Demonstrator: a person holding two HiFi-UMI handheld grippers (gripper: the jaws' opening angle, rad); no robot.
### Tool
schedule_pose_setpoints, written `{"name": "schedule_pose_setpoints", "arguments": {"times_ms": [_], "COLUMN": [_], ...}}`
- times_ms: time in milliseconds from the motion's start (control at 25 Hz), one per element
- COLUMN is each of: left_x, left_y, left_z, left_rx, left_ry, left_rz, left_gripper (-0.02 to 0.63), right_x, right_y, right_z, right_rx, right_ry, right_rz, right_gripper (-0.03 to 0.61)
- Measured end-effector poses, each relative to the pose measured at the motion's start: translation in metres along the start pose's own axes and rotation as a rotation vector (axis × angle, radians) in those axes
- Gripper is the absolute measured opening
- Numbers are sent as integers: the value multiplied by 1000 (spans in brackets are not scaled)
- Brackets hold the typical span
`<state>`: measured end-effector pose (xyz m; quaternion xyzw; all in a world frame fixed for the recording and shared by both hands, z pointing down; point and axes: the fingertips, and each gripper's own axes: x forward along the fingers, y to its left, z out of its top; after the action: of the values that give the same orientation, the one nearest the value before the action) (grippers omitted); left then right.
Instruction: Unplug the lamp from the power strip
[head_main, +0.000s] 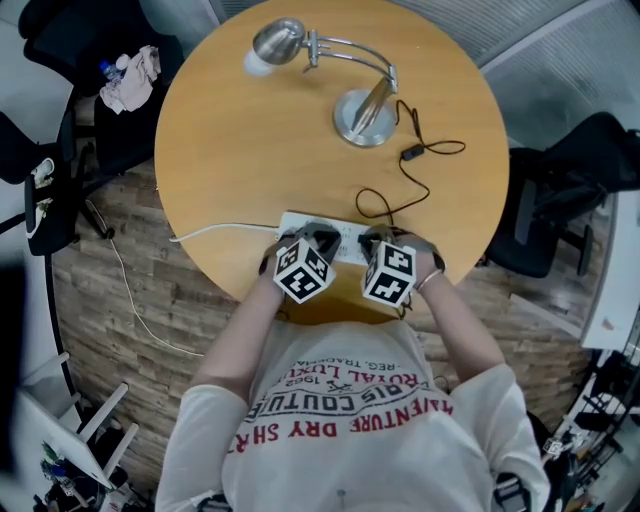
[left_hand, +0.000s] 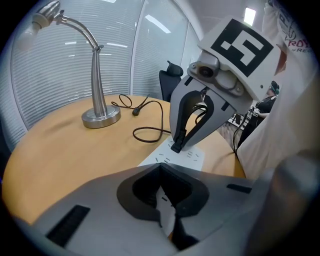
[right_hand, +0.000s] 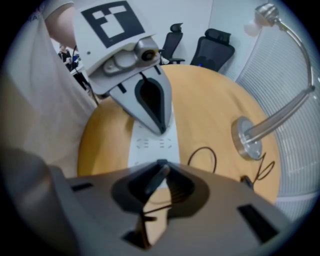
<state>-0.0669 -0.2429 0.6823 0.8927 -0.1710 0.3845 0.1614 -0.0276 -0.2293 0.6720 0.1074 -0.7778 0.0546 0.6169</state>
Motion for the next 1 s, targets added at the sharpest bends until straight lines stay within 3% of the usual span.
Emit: {"name": "schedule_pose_setpoints", "arguments": {"times_ms": [240,440,560,880,1000], "left_x": [2,5,4,4,-2], "left_y": [-1,0,1,-2,1], "left_z": [2,0,-3,-3,-7], "left_rx": [8,12,1,-4,-80], "left_ry": [4,29,34,19,21], "left_rz": [-9,-12,-17,-6,30], "left_gripper": [26,26,26,28,28], "right_x": [-3,-65,-93,-106,-117], "right_y": [1,-32,-62,-58,-58], "right_z": [-3,34,39,30,39], "right_rx": [-33,25,27,226,353], "right_ry": [31,-161,-191,-343,-488], "right_rz": [-17,-59,-117,-195,-228], "right_gripper": [71,69,71,72,72]}}
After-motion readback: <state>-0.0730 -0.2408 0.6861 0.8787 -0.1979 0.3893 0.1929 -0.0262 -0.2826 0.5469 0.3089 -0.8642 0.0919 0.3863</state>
